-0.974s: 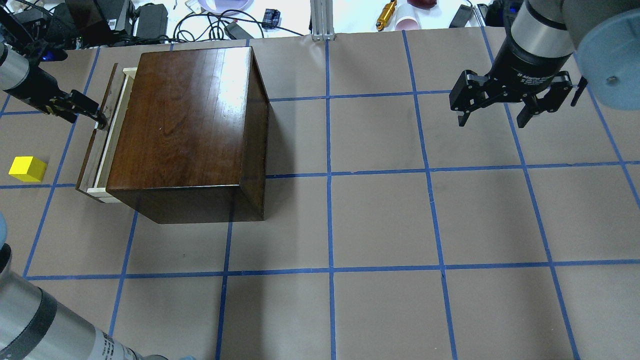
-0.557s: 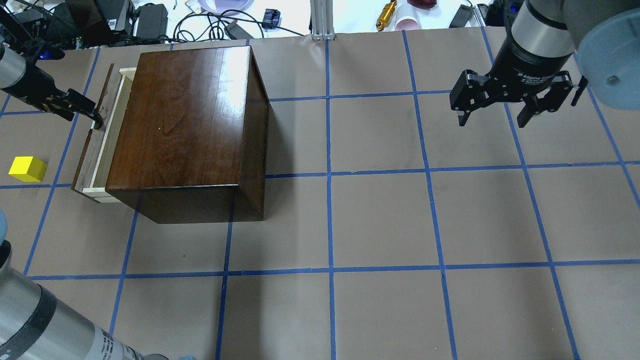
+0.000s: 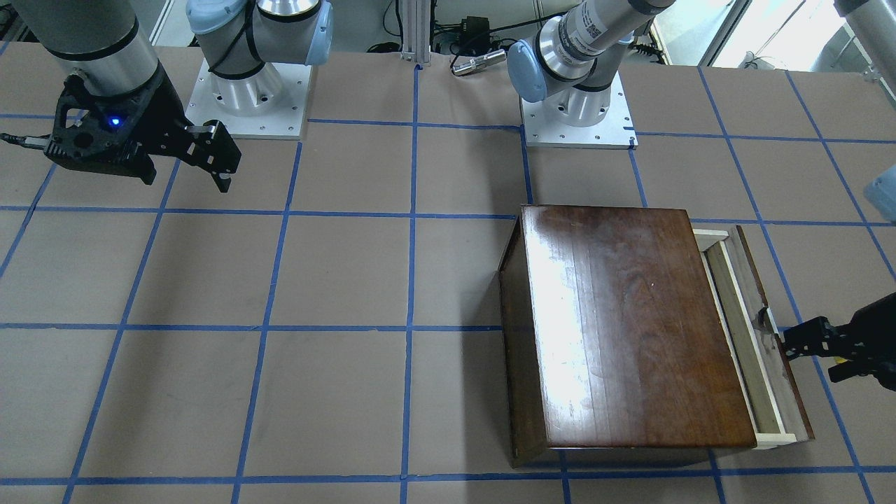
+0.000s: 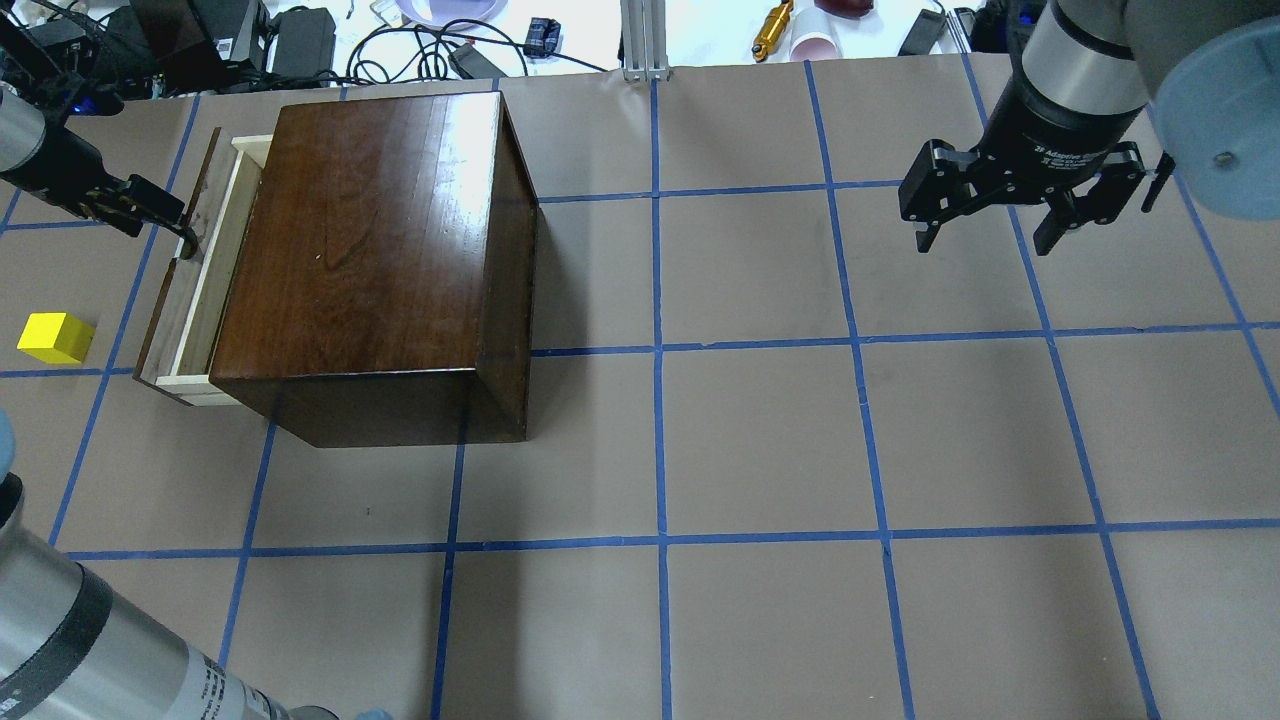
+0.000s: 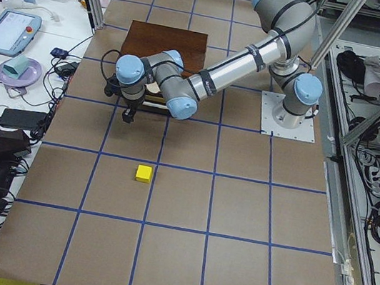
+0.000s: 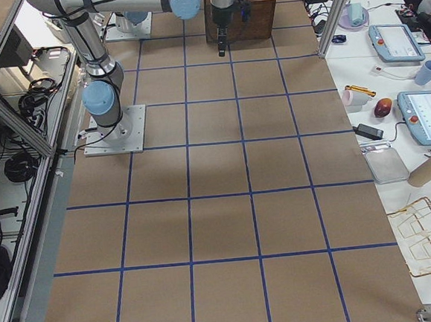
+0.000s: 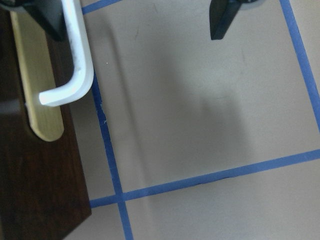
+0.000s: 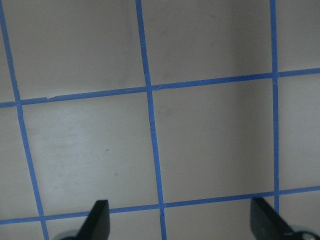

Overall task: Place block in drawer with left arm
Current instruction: 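Keep pulling the drawer farther open with the left gripper, then release the handle and move the left gripper toward the yellow cube, then lower the left gripper and grasp the yellow cube, then lift the yellow cube and carry it over the open drawer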

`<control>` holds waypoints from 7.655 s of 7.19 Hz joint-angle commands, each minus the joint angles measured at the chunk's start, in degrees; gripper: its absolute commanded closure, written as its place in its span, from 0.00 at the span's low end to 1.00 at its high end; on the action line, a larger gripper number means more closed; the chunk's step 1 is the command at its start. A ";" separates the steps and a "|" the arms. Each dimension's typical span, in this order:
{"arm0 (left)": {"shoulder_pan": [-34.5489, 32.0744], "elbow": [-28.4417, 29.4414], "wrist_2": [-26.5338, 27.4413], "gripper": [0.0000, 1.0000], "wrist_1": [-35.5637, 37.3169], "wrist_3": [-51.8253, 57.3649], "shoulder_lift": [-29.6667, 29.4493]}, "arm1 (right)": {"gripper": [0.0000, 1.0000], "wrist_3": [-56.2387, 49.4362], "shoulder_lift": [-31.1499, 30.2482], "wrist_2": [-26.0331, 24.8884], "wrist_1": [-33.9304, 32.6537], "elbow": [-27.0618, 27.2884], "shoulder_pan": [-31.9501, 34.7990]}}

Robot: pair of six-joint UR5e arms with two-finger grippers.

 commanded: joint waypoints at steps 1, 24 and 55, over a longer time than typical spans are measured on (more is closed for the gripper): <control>0.36 0.98 0.07 0.00 -0.03 0.99 -0.78 | 0.00 0.00 0.00 0.00 0.00 0.00 0.00; 1.68 5.64 2.61 0.00 -4.60 1.44 -0.35 | 0.00 0.00 0.00 0.00 0.00 0.00 0.00; 6.26 7.04 11.58 1.00 -4.86 -2.43 3.50 | 0.00 0.00 0.00 0.00 0.00 0.00 -0.08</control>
